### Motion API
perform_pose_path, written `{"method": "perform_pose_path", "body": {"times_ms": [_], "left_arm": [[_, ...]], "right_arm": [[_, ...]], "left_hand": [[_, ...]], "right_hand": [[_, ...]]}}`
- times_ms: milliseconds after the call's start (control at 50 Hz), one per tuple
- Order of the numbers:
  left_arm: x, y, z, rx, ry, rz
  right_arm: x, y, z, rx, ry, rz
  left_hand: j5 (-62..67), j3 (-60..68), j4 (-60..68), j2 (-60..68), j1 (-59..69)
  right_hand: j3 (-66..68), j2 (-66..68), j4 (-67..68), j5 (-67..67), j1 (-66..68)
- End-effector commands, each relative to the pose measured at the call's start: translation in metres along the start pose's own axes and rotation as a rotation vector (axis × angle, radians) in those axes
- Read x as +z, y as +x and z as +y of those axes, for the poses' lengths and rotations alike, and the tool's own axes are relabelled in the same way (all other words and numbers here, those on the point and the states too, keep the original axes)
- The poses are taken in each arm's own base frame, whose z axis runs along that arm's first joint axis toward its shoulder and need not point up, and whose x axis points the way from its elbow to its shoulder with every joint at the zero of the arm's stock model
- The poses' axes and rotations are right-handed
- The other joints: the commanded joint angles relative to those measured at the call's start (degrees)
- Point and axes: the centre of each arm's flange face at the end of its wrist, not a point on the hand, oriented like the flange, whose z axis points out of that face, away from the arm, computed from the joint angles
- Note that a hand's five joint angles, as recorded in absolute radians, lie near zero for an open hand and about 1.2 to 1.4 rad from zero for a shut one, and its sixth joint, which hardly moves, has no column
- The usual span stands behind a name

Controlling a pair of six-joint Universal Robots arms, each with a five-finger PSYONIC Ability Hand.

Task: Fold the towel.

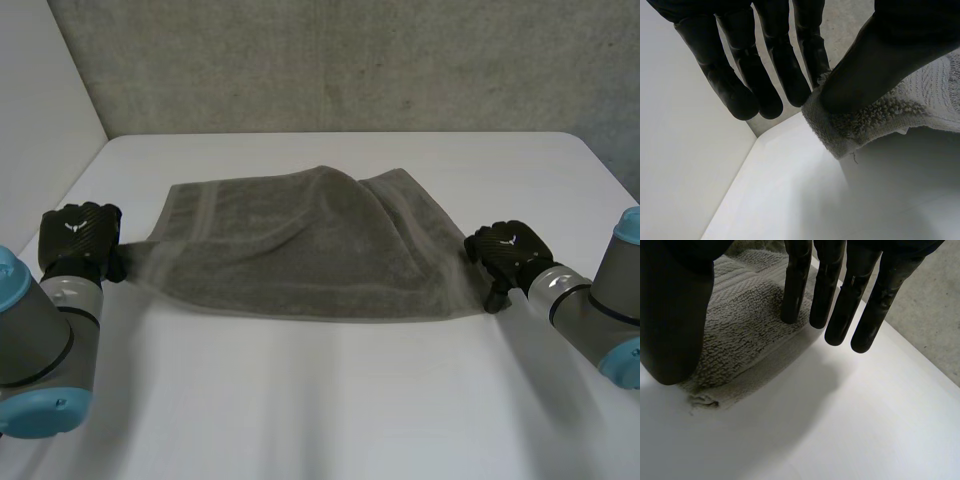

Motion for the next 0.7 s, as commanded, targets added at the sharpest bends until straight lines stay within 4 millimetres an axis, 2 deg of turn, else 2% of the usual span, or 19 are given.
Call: {"method": "perform_pose_path", "body": {"times_ms": [20, 280, 700], "left_arm": [[0.0, 0.0, 0.0, 0.0, -0.002, 0.0], [-0.001, 0.0, 0.001, 0.0, -0.002, 0.0], [-0.001, 0.0, 0.001, 0.0, 0.0, 0.0]], "right_arm": [[0.002, 0.0, 0.002, 0.0, 0.003, 0.002], [0.003, -0.011, -0.003, -0.01, 0.023, -0.018], [0.004, -0.011, -0.007, -0.014, 0.035, -0.016]], "left_hand": [[-13.2, -8.6, -7.0, -4.1, 0.4], [-13.2, -8.6, -7.0, -4.1, 0.4], [-13.2, -8.6, -7.0, -4.1, 0.4]], "right_hand": [[1.8, 2.5, 2.0, 9.0, 2.0], [3.8, 4.5, 4.0, 11.0, 4.0], [2.9, 3.6, 3.2, 10.2, 3.2]]}}
